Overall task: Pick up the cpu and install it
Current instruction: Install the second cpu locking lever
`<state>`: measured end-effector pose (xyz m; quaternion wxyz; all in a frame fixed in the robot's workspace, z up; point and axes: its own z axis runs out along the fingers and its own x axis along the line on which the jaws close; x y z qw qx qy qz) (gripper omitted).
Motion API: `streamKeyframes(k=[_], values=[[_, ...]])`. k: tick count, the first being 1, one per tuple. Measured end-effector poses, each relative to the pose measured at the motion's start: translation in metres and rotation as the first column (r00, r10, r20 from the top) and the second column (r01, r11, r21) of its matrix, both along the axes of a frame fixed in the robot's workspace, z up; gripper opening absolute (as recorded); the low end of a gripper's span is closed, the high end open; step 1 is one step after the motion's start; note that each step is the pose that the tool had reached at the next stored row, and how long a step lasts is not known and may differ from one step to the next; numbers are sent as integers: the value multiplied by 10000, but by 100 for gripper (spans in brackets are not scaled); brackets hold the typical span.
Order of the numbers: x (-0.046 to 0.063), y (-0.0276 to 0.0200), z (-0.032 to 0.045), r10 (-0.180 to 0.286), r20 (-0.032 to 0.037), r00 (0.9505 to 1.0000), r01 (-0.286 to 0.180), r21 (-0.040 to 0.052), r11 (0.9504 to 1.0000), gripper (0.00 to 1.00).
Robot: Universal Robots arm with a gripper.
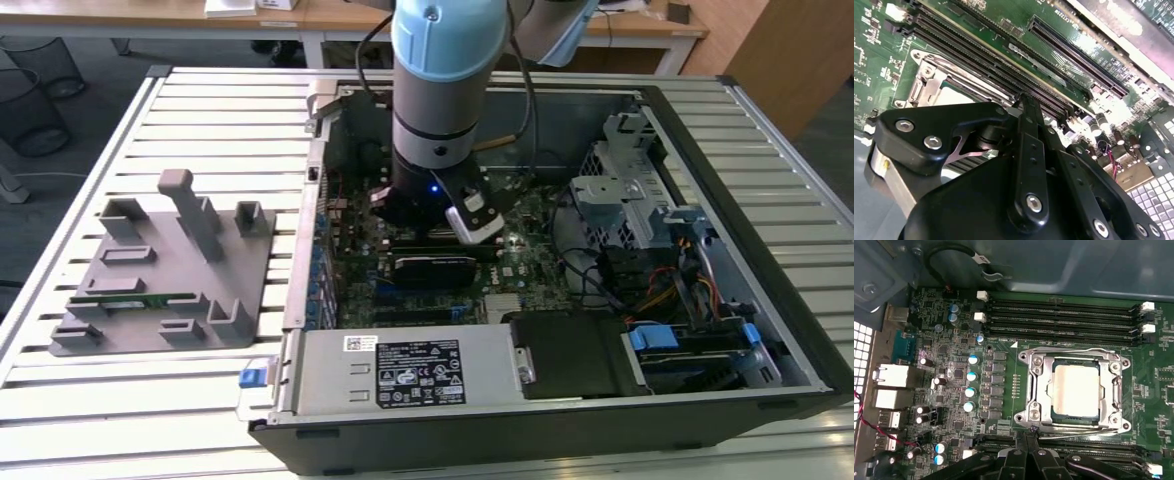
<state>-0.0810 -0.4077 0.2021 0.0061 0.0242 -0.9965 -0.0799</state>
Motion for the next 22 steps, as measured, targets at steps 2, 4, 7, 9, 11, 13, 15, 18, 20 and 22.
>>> streamKeyframes(k=[2,4,7,9,11,13,15,18,20,22], values=[[-10,0,-17,1,0,10000,-1,46,10000,11],[-21,0,-32,0,-1,10000,0,109,9999,11],[-36,0,-53,1,-1,10000,-1,214,9998,11],[-37,0,-61,1,0,10000,-1,380,9993,11],[-37,0,-64,1,1,10000,-1,559,9984,11],[-37,1,-69,-1,0,10000,1,663,9978,11],[-38,1,-88,0,1,10000,0,684,9977,11],[-50,0,-109,0,0,10000,0,705,9975,11],[-69,0,-115,1,1,10000,-1,726,9974,11],[-86,1,-116,0,-1,10000,0,748,9972,11]])
